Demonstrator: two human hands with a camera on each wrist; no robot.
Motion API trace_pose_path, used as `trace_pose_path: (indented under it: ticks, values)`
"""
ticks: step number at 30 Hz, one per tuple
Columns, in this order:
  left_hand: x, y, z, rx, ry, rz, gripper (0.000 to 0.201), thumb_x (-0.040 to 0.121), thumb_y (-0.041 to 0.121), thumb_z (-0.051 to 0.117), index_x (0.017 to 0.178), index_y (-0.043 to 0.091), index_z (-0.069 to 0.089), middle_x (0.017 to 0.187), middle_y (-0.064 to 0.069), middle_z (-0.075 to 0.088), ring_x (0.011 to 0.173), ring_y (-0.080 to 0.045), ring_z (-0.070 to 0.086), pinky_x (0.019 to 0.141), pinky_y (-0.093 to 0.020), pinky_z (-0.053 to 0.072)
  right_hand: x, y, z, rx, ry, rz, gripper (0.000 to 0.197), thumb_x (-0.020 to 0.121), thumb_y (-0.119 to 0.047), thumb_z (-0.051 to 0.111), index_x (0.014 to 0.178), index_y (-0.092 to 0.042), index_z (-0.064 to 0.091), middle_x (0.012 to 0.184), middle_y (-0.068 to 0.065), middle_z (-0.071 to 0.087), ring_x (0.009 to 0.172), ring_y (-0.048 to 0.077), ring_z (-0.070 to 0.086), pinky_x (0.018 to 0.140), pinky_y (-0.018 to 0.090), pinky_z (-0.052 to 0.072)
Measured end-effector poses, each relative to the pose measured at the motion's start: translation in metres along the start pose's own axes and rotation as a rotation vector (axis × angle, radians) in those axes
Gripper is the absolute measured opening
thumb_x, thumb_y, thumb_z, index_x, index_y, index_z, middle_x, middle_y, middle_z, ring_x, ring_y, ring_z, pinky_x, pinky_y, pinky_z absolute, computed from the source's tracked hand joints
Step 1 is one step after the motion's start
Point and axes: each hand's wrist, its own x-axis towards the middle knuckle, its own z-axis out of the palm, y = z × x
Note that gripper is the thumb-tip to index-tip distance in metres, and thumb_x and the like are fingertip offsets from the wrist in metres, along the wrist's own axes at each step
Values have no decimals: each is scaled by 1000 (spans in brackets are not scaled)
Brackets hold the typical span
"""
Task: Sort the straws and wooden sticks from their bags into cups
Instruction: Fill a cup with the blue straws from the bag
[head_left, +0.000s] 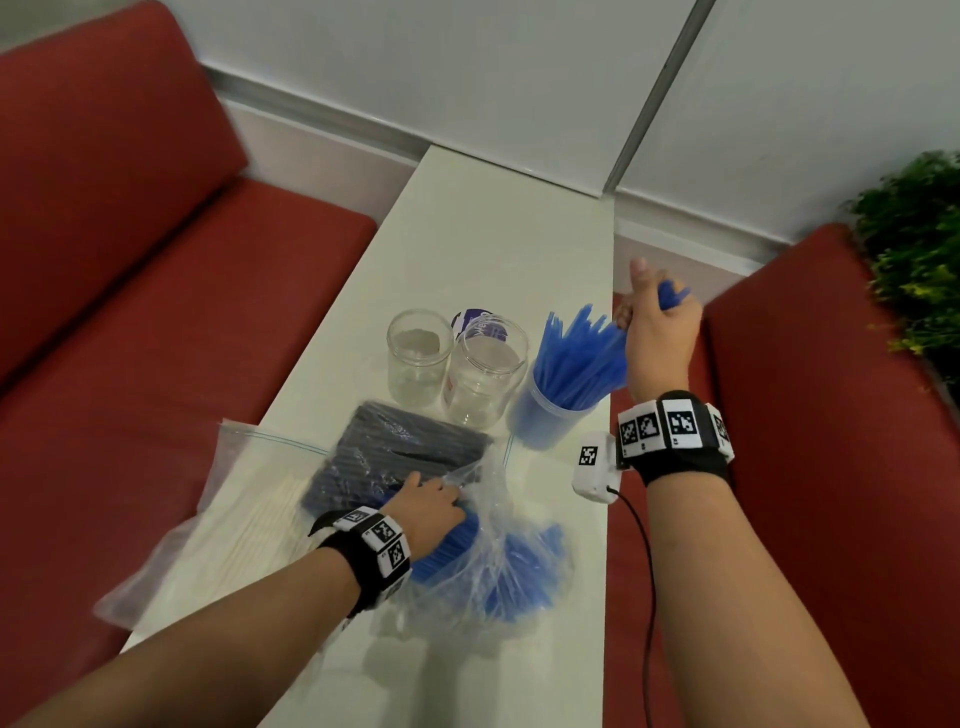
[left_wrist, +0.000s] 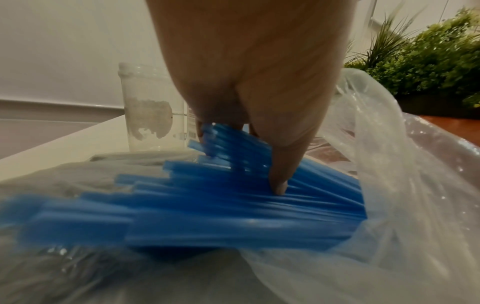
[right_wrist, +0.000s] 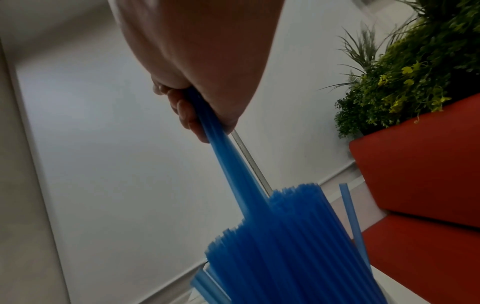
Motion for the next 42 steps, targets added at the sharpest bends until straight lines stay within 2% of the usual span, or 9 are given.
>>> trace_pose_path:
  ticks: [11, 15, 22, 30, 32, 34, 38, 40, 42]
  values:
    - [-1, -1, -12, 75, -30, -11, 37, 97, 10, 46, 134, 15, 48, 141, -4, 49, 127, -26, 48, 106, -51, 29, -9, 30, 6, -10, 13, 87, 46, 98, -47, 65, 61, -30, 44, 53, -6, 44, 52, 11, 37, 54, 25, 37]
    - [-5, -2, -17, 65, -53, -10, 34, 97, 10, 48, 130, 13, 51, 137, -5, 52, 123, -27, 50, 104, -50, 29, -1, 29, 5, -12, 40, 80, 47, 95, -54, 66, 69, -20, 47, 53, -7, 48, 51, 8, 42, 54, 19, 41]
    - [-10, 3, -21, 72, -103, -23, 33, 99, 11, 45, 132, 12, 50, 137, -7, 52, 124, -28, 50, 104, -50, 32, -22, 54, 15, -20, -5, 188, 34, 103, -39, 62, 85, -12, 53, 61, 2, 38, 54, 12, 33, 52, 24, 34]
    - [-13, 1, -31, 51, -140, -68, 29, 100, 11, 42, 127, 14, 53, 134, -5, 57, 121, -27, 53, 107, -49, 28, -31, 45, 20, -66, -70, 208, 42, 102, -38, 63, 73, -14, 44, 65, 12, 40, 53, 13, 35, 51, 25, 35]
    - [-16, 2, -32, 34, -131, -75, 32, 100, 11, 41, 131, 14, 50, 136, -6, 55, 123, -28, 52, 107, -49, 29, -34, 42, 19, -103, -57, 153, 31, 100, -31, 67, 81, -12, 52, 66, 10, 50, 56, 12, 46, 57, 24, 43]
    - [-18, 4, -35, 31, -119, -80, 35, 101, 11, 41, 136, 15, 45, 140, -7, 52, 125, -29, 50, 106, -49, 31, -34, 31, 17, -80, 24, 34, 14, 96, -20, 72, 95, -20, 58, 73, -4, 62, 66, 10, 59, 67, 23, 50]
    - [-22, 5, -41, 32, -142, -92, 33, 103, 13, 40, 135, 14, 45, 139, -7, 52, 124, -28, 53, 103, -45, 37, -29, 10, 12, -96, 187, -225, 33, 93, -17, 66, 112, -41, 55, 82, -14, 61, 79, 8, 63, 79, 22, 52]
    - [-24, 5, -45, 31, -162, -103, 31, 104, 12, 39, 133, 12, 49, 134, -7, 57, 119, -28, 57, 99, -44, 41, -30, 13, 11, -185, 172, -270, 26, 97, -18, 63, 116, -36, 59, 90, -11, 65, 86, 7, 63, 83, 23, 51]
    - [-27, 6, -45, 40, -176, -112, 30, 103, 10, 39, 131, 10, 52, 127, -8, 61, 114, -28, 60, 93, -42, 46, -34, 28, 10, -414, 22, -228, 20, 105, -21, 54, 121, -19, 65, 116, 0, 69, 115, 16, 62, 103, 29, 43]
